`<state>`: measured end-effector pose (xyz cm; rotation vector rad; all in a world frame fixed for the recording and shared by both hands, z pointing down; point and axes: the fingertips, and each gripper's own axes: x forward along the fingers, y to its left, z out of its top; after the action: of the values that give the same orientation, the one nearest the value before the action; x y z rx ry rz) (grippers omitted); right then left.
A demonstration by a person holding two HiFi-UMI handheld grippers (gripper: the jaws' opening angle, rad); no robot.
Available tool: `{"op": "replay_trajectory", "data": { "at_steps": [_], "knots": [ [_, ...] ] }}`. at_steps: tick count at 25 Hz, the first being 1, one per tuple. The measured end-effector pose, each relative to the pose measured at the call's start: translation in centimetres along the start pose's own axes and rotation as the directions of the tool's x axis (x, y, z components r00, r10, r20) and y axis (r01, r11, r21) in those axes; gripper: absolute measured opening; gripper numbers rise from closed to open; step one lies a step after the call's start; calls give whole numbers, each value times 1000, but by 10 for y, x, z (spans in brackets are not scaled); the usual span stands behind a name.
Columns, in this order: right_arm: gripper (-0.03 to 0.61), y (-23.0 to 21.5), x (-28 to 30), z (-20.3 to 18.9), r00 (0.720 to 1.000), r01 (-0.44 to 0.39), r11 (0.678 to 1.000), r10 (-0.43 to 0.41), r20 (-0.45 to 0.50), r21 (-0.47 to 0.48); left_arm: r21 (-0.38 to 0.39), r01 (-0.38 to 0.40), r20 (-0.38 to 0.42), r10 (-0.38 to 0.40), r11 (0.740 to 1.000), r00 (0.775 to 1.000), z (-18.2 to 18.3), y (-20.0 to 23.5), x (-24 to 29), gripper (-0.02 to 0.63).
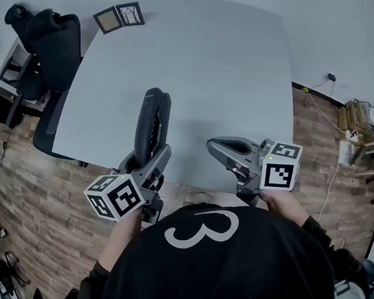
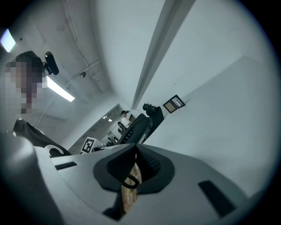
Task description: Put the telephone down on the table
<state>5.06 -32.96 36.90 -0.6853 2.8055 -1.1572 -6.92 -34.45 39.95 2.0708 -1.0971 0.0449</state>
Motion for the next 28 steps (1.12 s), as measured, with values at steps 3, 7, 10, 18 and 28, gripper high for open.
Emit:
{"op": "replay_trajectory", "data": {
  "at_steps": [3,7,10,18,28],
  "knots": [
    [9,-5,-1,-5,1000,5,1000,-5,-2,2,20,-25,-1,25,999,1000,-4,10,6,291],
    [9,-12,0,-5,1000,15,1000,-15,-1,8,60,-75,-28,77,995,997,-11,30,16,291],
    [9,-18,-3,-8,1000,27,1000,-27,-2,14,81,-110,-51,114,991,992,-21,47,26,291],
    [11,-31,-11,-14,998,69,997,-69,-3,37,129,-167,-97,180,978,979,-34,85,49,291],
    [11,-39,-16,-19,994,109,993,-109,-7,51,214,-237,-99,262,948,960,-33,123,75,291]
  ]
}}
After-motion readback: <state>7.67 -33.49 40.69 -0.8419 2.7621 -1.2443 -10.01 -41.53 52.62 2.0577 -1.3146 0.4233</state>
